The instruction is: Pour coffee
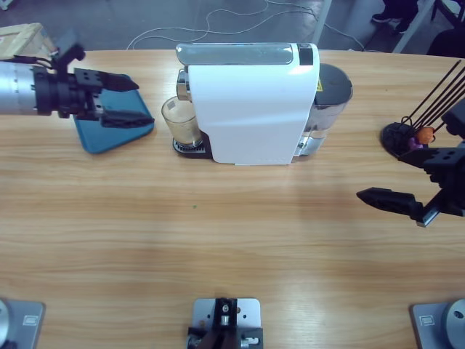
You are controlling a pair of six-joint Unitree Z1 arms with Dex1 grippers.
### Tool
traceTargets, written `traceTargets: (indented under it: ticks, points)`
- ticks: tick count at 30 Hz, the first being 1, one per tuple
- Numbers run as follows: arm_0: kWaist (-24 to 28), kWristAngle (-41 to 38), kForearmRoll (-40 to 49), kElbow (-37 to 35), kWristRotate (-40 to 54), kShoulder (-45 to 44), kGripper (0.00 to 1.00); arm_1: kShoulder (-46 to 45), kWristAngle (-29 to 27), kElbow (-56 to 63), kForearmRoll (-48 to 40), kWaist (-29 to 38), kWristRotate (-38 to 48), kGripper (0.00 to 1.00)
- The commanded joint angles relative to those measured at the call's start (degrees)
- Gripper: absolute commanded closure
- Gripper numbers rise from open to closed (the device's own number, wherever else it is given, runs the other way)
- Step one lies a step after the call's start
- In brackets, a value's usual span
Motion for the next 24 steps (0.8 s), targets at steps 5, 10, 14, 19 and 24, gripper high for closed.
traceTargets:
  ticks: [5,10,14,19,24]
  points:
    - [-0.3,-5.6,-0.6,-3.8,1.0,9.3,0.018,4.0,0.7,-0.6,1.7,0.8,0.5,0.004]
    - [-0.5,-7.1,-0.7,-3.8,1.6,10.4,0.018,4.3,0.7,-0.7,1.8,0.8,0.5,0.004]
    - [-1.4,-8.5,-0.7,-5.0,1.5,11.3,0.018,4.2,0.7,-0.7,1.8,0.7,0.5,0.004]
    - [-2.8,-6.8,-0.7,-5.2,1.4,12.2,0.018,4.1,0.7,-0.7,1.8,0.7,0.5,0.004]
    - [-4.4,-3.6,-0.7,-6.2,1.3,13.0,0.018,4.1,0.7,-0.6,1.8,0.7,0.5,0.004]
